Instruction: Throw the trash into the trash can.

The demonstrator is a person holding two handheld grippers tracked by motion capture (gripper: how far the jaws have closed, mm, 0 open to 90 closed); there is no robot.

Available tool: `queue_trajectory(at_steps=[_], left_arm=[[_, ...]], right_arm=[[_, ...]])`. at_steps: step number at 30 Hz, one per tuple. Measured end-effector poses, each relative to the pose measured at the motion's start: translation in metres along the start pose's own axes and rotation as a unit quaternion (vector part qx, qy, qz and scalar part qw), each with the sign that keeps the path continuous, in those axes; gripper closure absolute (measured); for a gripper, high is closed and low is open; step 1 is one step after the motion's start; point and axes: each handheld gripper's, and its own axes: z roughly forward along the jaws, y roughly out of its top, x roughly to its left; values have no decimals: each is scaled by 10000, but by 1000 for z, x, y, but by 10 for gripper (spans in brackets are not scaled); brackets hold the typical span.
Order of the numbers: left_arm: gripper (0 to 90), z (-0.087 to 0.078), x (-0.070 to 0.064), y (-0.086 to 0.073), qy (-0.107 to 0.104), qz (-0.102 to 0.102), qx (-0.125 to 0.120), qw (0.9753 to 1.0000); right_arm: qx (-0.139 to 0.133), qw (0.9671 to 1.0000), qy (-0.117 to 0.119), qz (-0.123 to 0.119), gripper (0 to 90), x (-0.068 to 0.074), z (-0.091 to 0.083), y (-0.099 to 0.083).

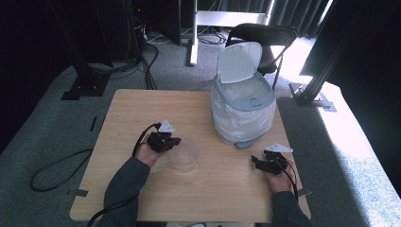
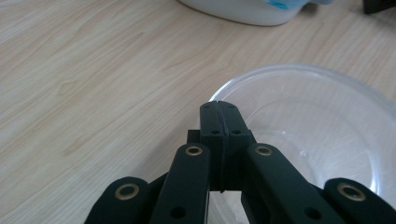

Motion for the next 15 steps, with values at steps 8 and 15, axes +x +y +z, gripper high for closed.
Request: queue_trajectory(at_steps=[8,15], left_arm=[[900,8,23,-14,59,-277,239,9993],[900,13,27,-20,2,-430,197,9989]], right_arm=[[0,10000,-1,1,341,0,0,0],[1,10000,-1,0,341,0,0,0]])
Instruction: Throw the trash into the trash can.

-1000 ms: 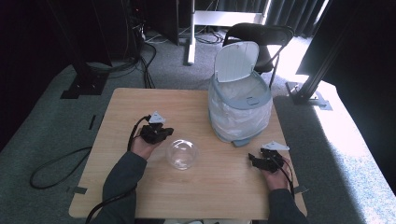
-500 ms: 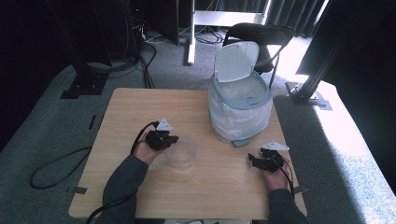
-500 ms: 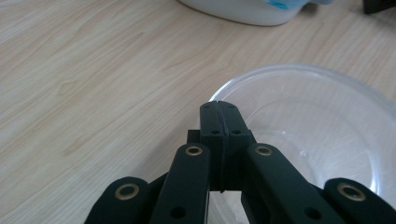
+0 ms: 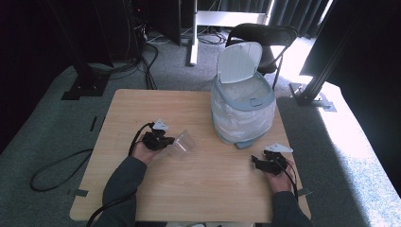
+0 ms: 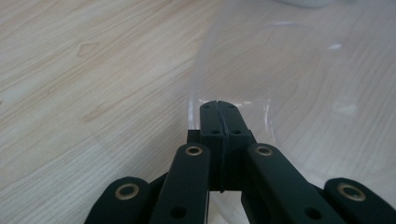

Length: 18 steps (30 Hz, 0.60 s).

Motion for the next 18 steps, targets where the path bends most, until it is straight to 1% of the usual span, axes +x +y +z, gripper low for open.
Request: queue_trajectory(at_steps=[3,6,7,8,9,11,13,14,15,16,18], left_arm=[[900,2,0,0,-20,28,17,10000],[894,0,0,1,16,-69,-88,9999],[886,-3,0,2,31,-105,-156,9998],[865,-3,0,2,31,-105,-156,9998],[816,-14,-1,5,47,-279,-454,9986],[783,-25,-3,10,54,-349,-744,9966],[746,-38,-6,16,21,-391,-1077,9934],[732,-38,-6,16,21,-391,-1077,9934],[708,-46,-8,21,-146,-403,-1284,9908],[689,-48,-10,23,-199,-373,-1344,9900],[650,-47,-16,27,-326,-241,-1312,9905]], right_arm=[[-1,10000,0,1,341,0,0,0],[-6,10000,1,-1,341,0,0,0],[-8,10000,1,-1,341,0,0,0],[-8,10000,1,-1,341,0,0,0],[-7,10000,2,-1,341,0,0,0],[-6,10000,2,-1,341,0,0,0],[-7,10000,2,-1,341,0,0,0],[-7,10000,2,-1,341,0,0,0],[-7,10000,2,-1,341,0,0,0],[-7,10000,2,-2,341,0,0,0],[-10,10000,4,2,341,0,0,0]])
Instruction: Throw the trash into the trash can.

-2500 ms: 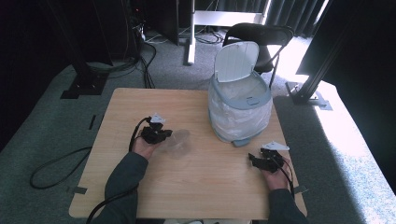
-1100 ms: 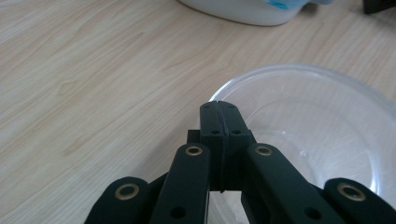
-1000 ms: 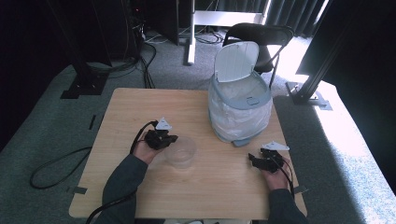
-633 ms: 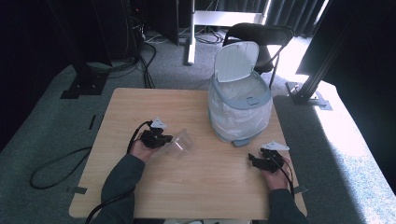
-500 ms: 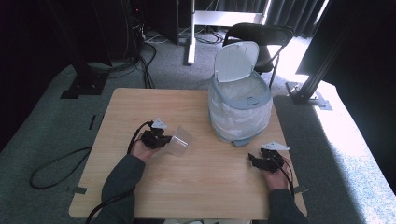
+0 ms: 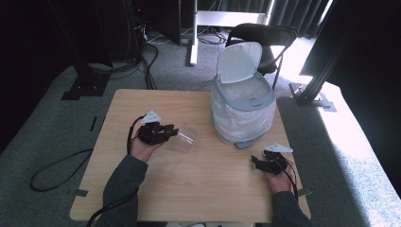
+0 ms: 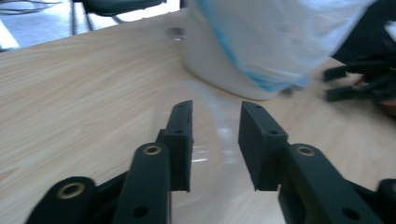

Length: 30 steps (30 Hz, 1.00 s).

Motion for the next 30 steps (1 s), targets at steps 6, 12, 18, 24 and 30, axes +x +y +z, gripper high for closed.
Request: queue_trajectory(at_steps=[6,12,18,24,30], left_arm=[[611,24,-4,-3,77,178,458,9988],[757,31,-1,-5,187,276,717,9969],[823,32,-2,-4,266,363,782,9959],[835,32,-2,-1,332,398,766,9957],[836,26,0,2,345,339,657,9967]], right_arm=[[1,10000,1,0,340,0,0,0],[4,10000,2,-3,338,0,0,0],[3,10000,1,-7,338,0,0,0],[4,10000,1,-6,338,0,0,0],[3,10000,2,-7,338,0,0,0]])
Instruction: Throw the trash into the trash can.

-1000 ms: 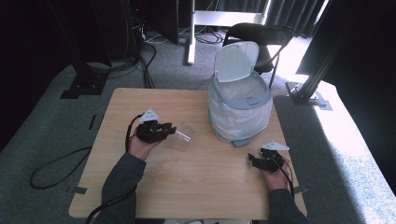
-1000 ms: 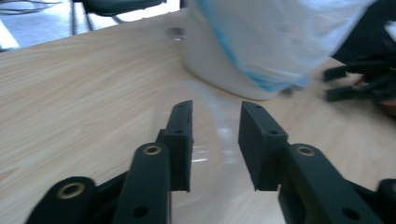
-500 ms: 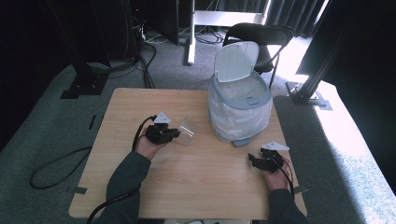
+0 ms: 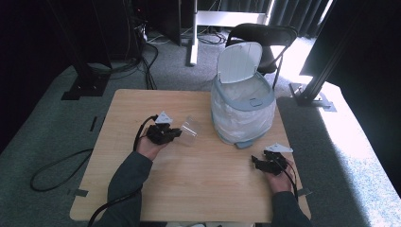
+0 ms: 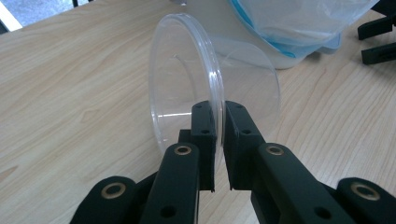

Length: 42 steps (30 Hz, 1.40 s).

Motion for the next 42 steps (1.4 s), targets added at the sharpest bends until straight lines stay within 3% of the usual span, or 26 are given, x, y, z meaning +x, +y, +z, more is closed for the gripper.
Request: queue_trajectory(at_steps=[14,42], left_arm=[[836,-12,5,5,106,-19,-127,9999],[836,-34,3,36,216,272,-380,9987]], right_arm=[[0,10000,0,0,338,0,0,0],[2,10000,1,7,338,0,0,0]])
